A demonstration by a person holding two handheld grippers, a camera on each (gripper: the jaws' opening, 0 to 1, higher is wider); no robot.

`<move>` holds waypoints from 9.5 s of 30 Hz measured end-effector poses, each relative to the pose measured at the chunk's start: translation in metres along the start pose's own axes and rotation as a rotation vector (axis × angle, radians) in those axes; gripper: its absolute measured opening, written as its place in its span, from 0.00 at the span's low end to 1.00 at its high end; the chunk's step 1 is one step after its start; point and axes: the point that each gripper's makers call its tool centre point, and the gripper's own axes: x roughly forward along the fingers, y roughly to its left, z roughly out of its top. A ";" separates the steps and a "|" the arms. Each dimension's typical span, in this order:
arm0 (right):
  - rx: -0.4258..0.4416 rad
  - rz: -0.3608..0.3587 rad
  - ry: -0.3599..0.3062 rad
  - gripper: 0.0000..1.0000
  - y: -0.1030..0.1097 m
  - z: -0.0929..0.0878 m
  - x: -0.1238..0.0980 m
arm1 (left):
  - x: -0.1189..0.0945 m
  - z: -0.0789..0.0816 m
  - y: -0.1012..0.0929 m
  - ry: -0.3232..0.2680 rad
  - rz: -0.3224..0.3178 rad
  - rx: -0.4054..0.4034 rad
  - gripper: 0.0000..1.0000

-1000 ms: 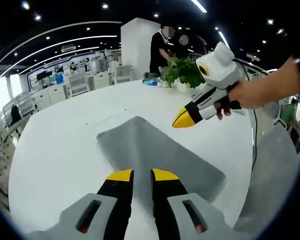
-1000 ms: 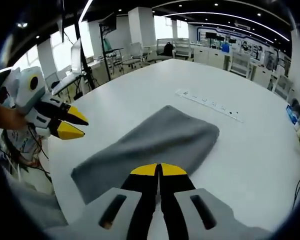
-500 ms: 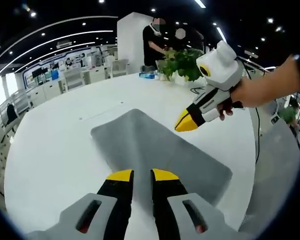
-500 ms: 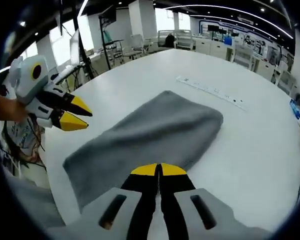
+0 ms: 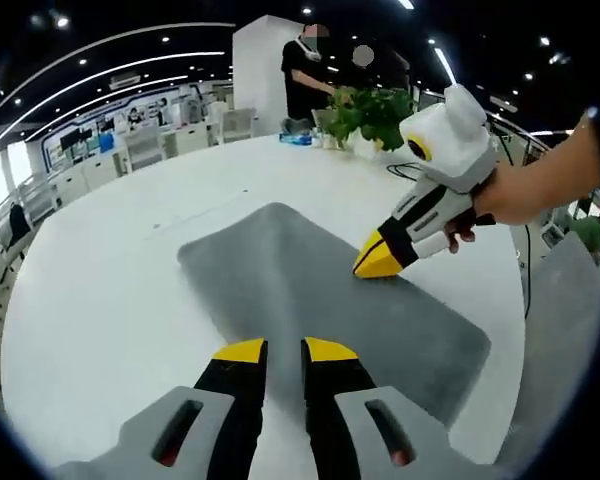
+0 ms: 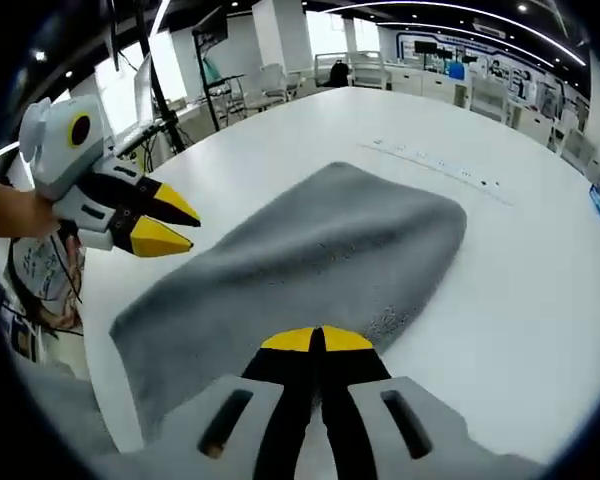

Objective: Fold the towel on the table until its edges align and the towel forms a compact rectangular stack.

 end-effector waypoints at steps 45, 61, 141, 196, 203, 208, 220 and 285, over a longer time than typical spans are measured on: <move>-0.066 -0.077 -0.099 0.00 -0.043 0.009 0.005 | 0.084 0.023 0.051 0.032 0.075 0.158 0.09; -0.031 -0.081 -0.227 0.00 -0.064 0.056 0.016 | 0.094 0.042 0.044 -0.020 0.052 0.122 0.16; -0.296 0.133 -0.065 0.08 0.070 -0.059 -0.052 | 0.003 -0.032 -0.012 0.065 0.020 0.090 0.23; -0.368 0.130 0.040 0.05 0.068 -0.133 -0.107 | -0.016 -0.064 -0.118 0.102 -0.143 0.144 0.23; -0.357 0.115 0.050 0.06 0.050 -0.150 -0.126 | -0.007 -0.056 -0.144 0.106 -0.146 0.146 0.23; -0.357 0.124 0.050 0.06 0.046 -0.158 -0.135 | -0.001 -0.051 -0.155 0.110 -0.136 0.157 0.23; -0.339 0.126 0.046 0.06 0.036 -0.169 -0.146 | 0.004 -0.043 -0.172 0.153 -0.087 0.171 0.24; -0.475 0.227 0.213 0.03 0.061 -0.183 -0.144 | 0.003 -0.058 -0.215 0.363 -0.243 0.382 0.07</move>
